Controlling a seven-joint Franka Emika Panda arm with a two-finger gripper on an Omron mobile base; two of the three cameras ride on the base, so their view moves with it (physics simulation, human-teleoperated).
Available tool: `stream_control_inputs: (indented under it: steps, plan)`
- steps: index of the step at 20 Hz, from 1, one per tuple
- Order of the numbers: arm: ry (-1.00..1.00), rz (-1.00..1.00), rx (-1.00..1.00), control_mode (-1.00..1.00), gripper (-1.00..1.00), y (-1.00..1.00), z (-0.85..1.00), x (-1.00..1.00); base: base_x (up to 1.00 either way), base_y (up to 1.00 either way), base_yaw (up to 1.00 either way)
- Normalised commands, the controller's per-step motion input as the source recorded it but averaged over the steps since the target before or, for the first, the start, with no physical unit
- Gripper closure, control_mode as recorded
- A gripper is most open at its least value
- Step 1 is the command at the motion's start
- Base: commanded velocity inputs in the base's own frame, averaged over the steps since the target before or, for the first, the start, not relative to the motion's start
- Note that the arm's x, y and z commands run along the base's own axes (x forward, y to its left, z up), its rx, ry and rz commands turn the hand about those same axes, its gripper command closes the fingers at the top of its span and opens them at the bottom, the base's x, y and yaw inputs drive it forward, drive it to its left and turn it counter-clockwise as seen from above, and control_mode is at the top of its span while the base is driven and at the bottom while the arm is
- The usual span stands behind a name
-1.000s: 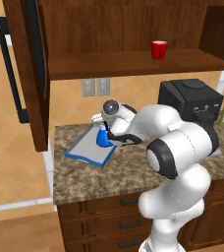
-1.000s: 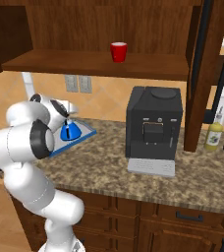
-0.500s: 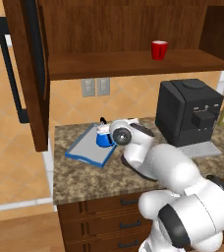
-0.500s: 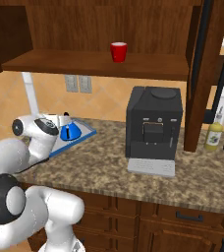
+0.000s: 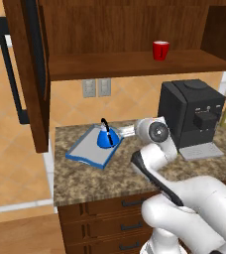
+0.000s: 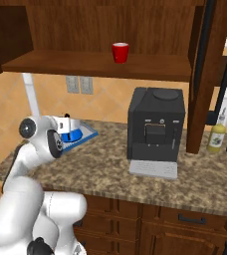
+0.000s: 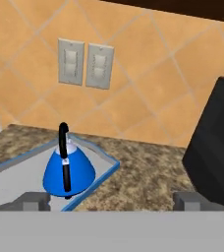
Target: Pick the kettle from the counter and place it on the tray. Then pick the mug from the cabinet and place it on the tray. Then close the cabinet doors.
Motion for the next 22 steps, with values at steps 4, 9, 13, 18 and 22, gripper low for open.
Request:
stream_control_inputs:
  steps: [4,9,13,18,22]
  plan:
    - [0.28,0.00,0.00,-1.00,-1.00,-0.01,0.49,-0.02,0.00,0.00,0.00]
    - [0.00,0.00,0.00,-1.00,-1.00,0.00,0.00,0.00,0.00,0.00,0.00]
    - [0.00,0.00,0.00,-1.00,-1.00,-0.02,0.00,0.00,0.00,0.00,0.00]
    - [-0.01,-0.09,0.00,-1.00,-1.00,-0.25,0.57,-0.02,0.00,0.00,0.00]
    - [-0.08,-0.16,0.00,-1.00,-1.00,-0.50,0.99,-0.06,0.00,0.00,0.00]
